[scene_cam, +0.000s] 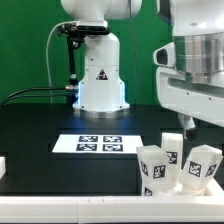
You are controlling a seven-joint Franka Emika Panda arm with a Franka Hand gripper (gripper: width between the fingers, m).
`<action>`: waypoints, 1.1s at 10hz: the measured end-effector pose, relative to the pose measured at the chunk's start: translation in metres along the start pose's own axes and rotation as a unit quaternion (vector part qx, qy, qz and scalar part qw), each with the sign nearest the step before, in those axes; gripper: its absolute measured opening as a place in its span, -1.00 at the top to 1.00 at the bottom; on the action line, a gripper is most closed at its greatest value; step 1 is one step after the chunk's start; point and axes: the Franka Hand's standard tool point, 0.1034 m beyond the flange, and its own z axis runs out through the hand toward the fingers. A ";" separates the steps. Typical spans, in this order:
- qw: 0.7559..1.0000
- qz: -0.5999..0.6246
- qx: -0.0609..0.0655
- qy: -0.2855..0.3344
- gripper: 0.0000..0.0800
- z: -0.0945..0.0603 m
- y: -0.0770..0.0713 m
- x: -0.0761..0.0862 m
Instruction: Assemble stool
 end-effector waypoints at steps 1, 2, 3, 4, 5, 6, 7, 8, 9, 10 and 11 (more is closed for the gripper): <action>0.996 -0.088 -0.006 0.012 -0.62 -0.002 -0.001 0.001; 0.983 -0.180 -0.014 0.009 -0.62 -0.003 0.001 0.002; 0.965 -0.262 -0.024 0.004 -0.62 -0.005 -0.001 0.000; 0.947 -0.319 -0.024 0.001 -0.62 -0.003 -0.003 -0.006; 0.944 -0.330 -0.025 0.001 -0.62 -0.003 -0.002 -0.005; 0.932 -0.363 -0.025 0.001 -0.62 -0.003 -0.002 -0.003; 0.925 -0.379 -0.025 0.000 -0.62 -0.004 -0.001 -0.002; 0.899 -0.437 -0.026 0.003 -0.62 -0.004 -0.002 -0.001; 0.848 -0.529 -0.028 0.014 -0.62 -0.003 -0.005 -0.001; 0.806 -0.591 -0.028 0.010 -0.62 -0.001 -0.005 0.000; 0.782 -0.622 -0.030 0.007 -0.62 0.001 -0.004 0.001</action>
Offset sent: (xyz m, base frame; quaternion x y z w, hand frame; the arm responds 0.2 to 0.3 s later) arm -0.0068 0.0316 -0.0028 -0.0075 -0.0487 -0.4007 0.9149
